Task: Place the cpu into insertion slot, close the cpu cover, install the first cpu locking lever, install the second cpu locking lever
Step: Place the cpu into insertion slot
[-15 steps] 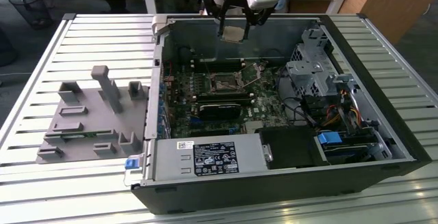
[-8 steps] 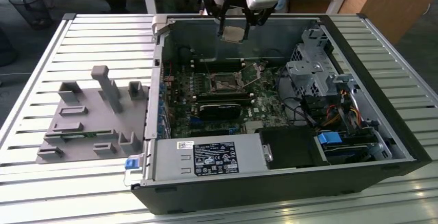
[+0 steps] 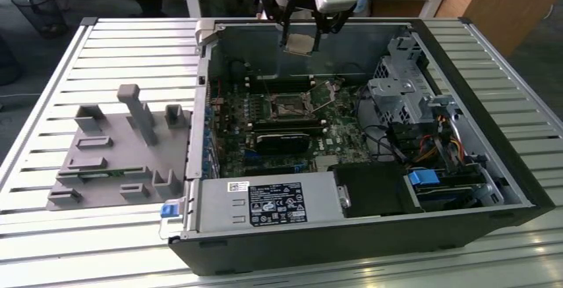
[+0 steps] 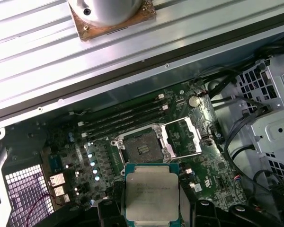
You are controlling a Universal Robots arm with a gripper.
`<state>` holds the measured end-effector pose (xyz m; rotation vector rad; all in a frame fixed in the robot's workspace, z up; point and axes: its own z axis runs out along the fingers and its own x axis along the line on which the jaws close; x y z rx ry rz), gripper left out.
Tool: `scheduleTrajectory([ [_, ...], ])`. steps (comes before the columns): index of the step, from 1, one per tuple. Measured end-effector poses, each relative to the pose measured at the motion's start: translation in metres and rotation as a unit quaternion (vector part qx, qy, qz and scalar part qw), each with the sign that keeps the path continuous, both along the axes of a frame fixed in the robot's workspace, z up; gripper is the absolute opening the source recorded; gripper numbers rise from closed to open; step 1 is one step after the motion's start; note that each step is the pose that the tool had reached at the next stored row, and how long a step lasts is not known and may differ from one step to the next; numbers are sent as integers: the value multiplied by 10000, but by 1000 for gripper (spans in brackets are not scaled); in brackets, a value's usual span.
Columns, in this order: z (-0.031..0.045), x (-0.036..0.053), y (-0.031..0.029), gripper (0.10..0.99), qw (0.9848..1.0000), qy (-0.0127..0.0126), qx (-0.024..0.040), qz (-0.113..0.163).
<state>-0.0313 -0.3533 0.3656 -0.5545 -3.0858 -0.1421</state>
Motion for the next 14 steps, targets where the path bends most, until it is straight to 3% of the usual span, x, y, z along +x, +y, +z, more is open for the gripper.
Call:
scheduleTrajectory([
  [7, -5, 0, 0, 541, 9999, -1, -1, -147],
  [14, -12, 0, 5, 541, 9985, 0, -4, -547],
])
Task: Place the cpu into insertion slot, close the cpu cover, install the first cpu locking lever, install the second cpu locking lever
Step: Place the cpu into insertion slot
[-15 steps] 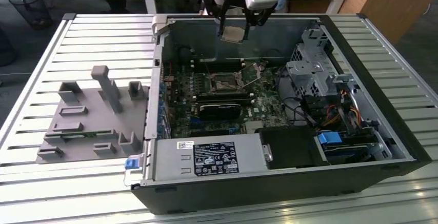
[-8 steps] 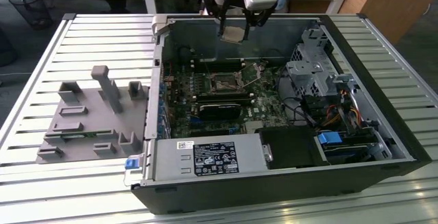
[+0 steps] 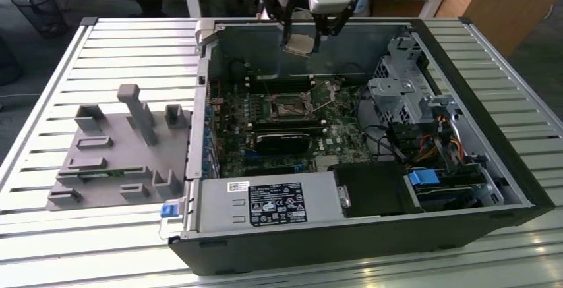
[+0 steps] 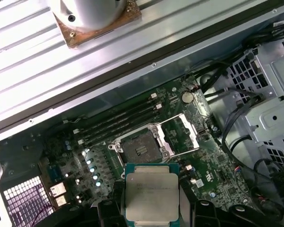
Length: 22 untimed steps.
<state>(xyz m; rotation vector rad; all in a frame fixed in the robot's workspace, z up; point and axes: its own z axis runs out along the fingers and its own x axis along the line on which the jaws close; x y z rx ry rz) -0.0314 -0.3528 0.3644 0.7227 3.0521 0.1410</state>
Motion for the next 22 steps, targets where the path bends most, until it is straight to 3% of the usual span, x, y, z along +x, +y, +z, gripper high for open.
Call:
scheduleTrajectory([
  [11, -13, 0, 7, 541, 9983, 0, 0, -580],
  [22, -27, 0, 40, 541, 9952, 0, -3, -976],
])
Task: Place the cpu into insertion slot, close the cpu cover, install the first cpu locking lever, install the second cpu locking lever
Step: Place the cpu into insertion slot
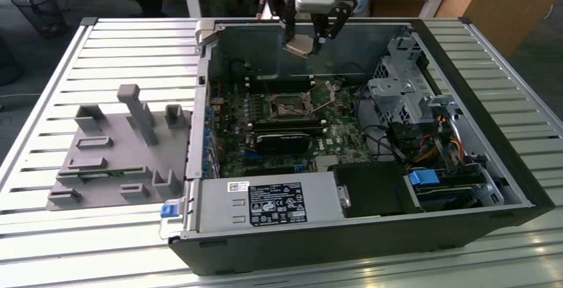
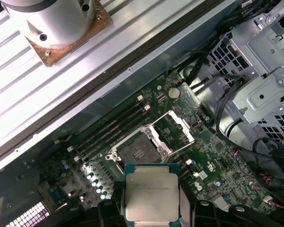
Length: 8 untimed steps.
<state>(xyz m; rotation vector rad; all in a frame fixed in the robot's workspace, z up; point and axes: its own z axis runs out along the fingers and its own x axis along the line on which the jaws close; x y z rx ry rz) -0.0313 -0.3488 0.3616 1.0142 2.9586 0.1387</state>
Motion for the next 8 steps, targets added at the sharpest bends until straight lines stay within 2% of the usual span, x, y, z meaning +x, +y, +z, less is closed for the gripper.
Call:
scheduleTrajectory([
  [8, -9, 0, 16, 541, 9996, 0, -1, -271],
])
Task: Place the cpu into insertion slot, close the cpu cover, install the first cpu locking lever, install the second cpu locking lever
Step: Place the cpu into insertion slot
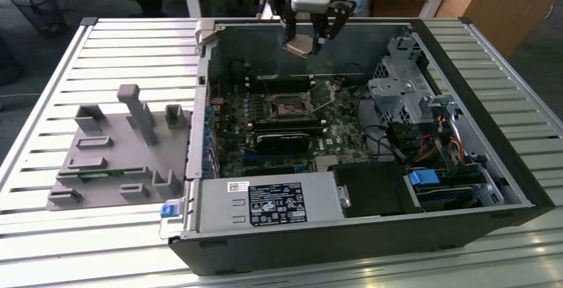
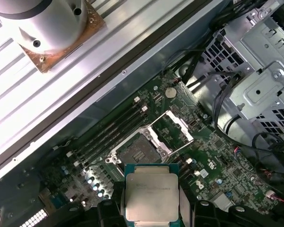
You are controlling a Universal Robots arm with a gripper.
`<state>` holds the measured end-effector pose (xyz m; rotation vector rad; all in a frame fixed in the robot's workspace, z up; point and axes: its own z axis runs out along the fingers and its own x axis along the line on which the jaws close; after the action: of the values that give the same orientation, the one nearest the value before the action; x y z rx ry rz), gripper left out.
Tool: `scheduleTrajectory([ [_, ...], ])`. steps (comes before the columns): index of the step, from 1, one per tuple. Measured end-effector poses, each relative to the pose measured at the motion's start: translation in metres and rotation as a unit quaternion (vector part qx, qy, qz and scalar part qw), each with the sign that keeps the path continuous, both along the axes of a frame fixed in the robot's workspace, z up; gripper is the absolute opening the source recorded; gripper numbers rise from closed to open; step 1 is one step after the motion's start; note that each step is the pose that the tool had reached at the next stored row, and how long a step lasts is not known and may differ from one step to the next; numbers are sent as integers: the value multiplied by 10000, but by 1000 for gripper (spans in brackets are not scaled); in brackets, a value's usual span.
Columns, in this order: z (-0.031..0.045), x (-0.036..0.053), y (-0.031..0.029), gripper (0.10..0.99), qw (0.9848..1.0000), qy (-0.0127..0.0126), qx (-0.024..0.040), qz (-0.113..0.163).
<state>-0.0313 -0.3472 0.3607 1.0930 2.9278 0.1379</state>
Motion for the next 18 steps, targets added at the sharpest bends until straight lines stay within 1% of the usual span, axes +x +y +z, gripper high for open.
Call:
scheduleTrajectory([
  [5, -6, 0, 11, 541, 9998, 0, -1, -182],
  [10, -13, 0, 20, 541, 9994, 0, -1, -359],
  [13, -16, 0, 22, 541, 9989, 0, -1, -469],
  [18, -22, 0, 28, 541, 9977, 0, -1, -678],
])
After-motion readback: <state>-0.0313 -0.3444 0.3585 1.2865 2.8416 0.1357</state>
